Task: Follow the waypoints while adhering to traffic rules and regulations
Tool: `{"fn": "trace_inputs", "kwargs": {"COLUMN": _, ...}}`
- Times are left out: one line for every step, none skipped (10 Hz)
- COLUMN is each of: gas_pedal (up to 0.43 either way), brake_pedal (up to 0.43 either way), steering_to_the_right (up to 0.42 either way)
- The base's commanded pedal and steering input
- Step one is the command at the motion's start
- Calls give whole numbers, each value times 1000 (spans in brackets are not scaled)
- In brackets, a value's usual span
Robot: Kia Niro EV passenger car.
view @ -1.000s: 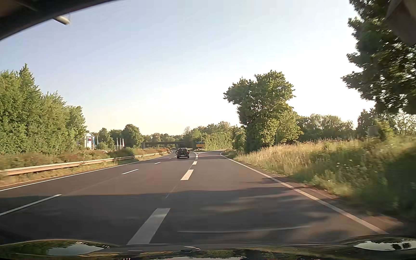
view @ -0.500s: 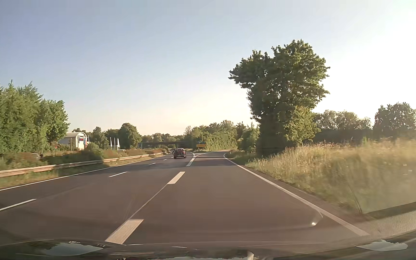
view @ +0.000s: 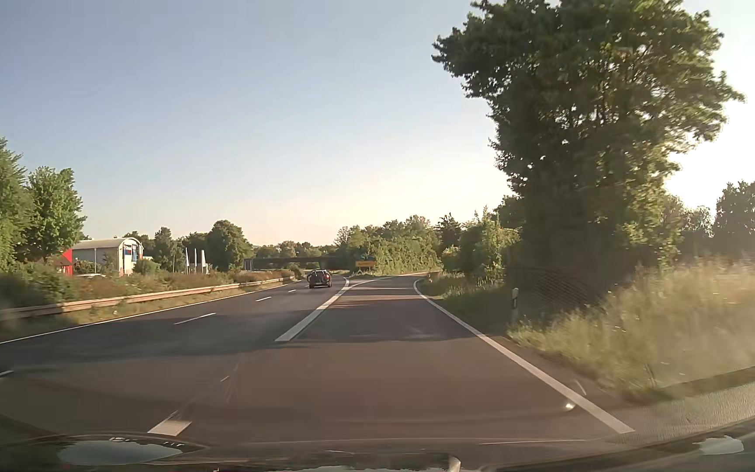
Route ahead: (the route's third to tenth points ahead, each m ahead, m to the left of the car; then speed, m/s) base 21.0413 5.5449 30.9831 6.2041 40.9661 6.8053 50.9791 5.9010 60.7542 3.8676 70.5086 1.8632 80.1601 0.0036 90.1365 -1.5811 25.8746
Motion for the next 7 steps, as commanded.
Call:
{"fn": "trace_inputs", "kwargs": {"gas_pedal": 47, "brake_pedal": 0, "steering_to_the_right": -5}}
{"fn": "trace_inputs", "kwargs": {"gas_pedal": 47, "brake_pedal": 0, "steering_to_the_right": -5}}
{"fn": "trace_inputs", "kwargs": {"gas_pedal": 47, "brake_pedal": 0, "steering_to_the_right": -4}}
{"fn": "trace_inputs", "kwargs": {"gas_pedal": 47, "brake_pedal": 0, "steering_to_the_right": -3}}
{"fn": "trace_inputs", "kwargs": {"gas_pedal": 47, "brake_pedal": 0, "steering_to_the_right": -1}}
{"fn": "trace_inputs", "kwargs": {"gas_pedal": 47, "brake_pedal": 0, "steering_to_the_right": 0}}
{"fn": "trace_inputs", "kwargs": {"gas_pedal": 47, "brake_pedal": 0, "steering_to_the_right": 0}}
